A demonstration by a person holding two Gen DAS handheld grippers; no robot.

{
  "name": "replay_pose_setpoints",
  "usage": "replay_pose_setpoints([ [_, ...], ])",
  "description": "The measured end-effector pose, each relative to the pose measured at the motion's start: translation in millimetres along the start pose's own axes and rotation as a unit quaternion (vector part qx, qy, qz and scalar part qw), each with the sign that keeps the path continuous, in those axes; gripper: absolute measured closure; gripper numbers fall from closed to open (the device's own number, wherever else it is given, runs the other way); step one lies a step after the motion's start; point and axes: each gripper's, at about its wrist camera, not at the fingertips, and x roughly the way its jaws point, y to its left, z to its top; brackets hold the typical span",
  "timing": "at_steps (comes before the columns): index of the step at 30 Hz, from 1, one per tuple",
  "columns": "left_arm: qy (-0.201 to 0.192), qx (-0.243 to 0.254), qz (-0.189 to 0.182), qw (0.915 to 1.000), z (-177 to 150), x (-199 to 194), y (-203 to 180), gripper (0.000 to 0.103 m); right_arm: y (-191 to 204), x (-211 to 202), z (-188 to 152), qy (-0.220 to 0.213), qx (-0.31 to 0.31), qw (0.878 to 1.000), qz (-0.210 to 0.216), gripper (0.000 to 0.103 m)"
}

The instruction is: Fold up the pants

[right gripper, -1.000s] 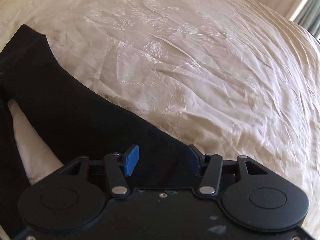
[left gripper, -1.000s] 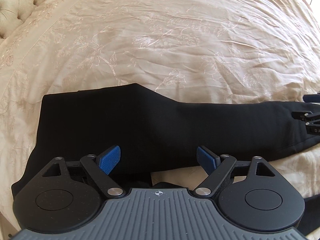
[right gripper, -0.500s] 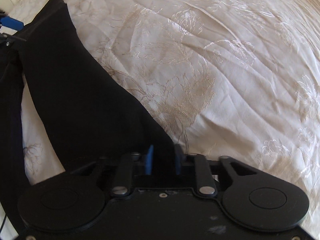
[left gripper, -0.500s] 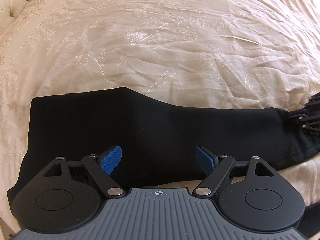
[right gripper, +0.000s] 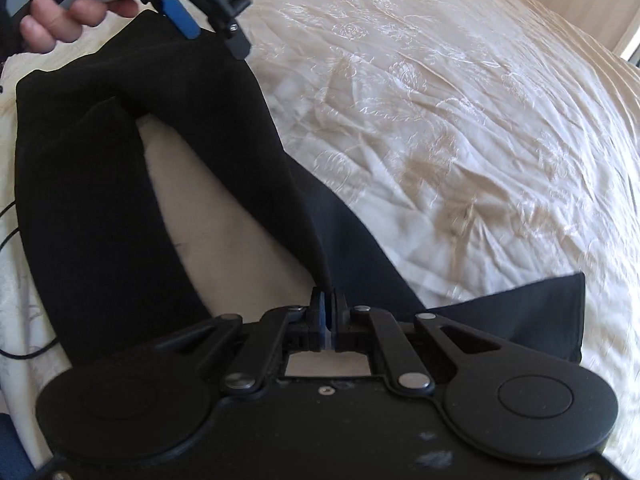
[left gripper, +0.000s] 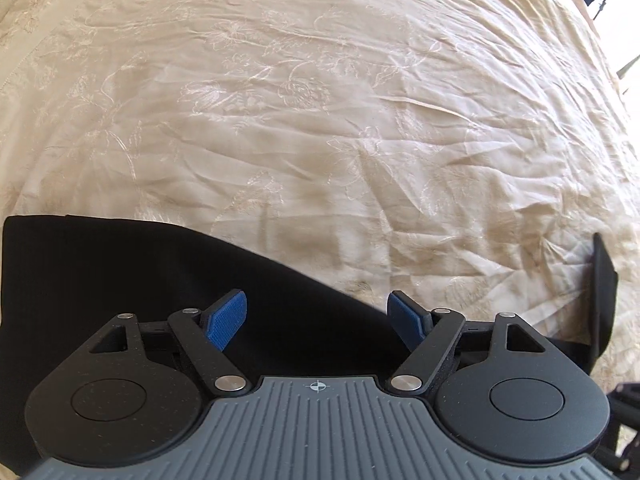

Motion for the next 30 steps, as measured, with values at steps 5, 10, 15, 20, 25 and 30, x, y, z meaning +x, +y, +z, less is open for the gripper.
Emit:
replay_pose_setpoints([
  [5, 0.048, 0.022, 0.002, 0.9986, -11.7, 24.2, -13.4, 0.026, 34.5, -8.0, -26.0, -0.002, 0.055, 0.998, -0.010, 0.099],
  [10, 0.108, 0.036, 0.021, 0.9932, -24.2, 51.1, -14.2, 0.062, 49.7, -12.2, -36.7, -0.013, 0.100, 0.995, -0.024, 0.099],
  [15, 0.085, 0.052, 0.003, 0.9951, -44.1, 26.1, -12.7, 0.083, 53.3, -13.4, -41.6, -0.018, 0.121, 0.992, -0.034, 0.099],
  [20, 0.049, 0.073, 0.004, 0.9961, -88.3, -11.7, -11.6, 0.088, 61.0, -17.8, -52.5, -0.013, 0.142, 0.989, -0.032, 0.096],
  [25, 0.039, 0.080, 0.004, 0.9960, -128.3, -28.2, -6.7, 0.087, 58.1, -40.9, -67.5, -0.040, 0.217, 0.975, -0.012, 0.081],
  [30, 0.052, 0.071, 0.016, 0.9960, -152.6, -19.5, 2.0, 0.088, 43.2, -54.4, -65.9, -0.093, 0.309, 0.944, -0.064, 0.056],
])
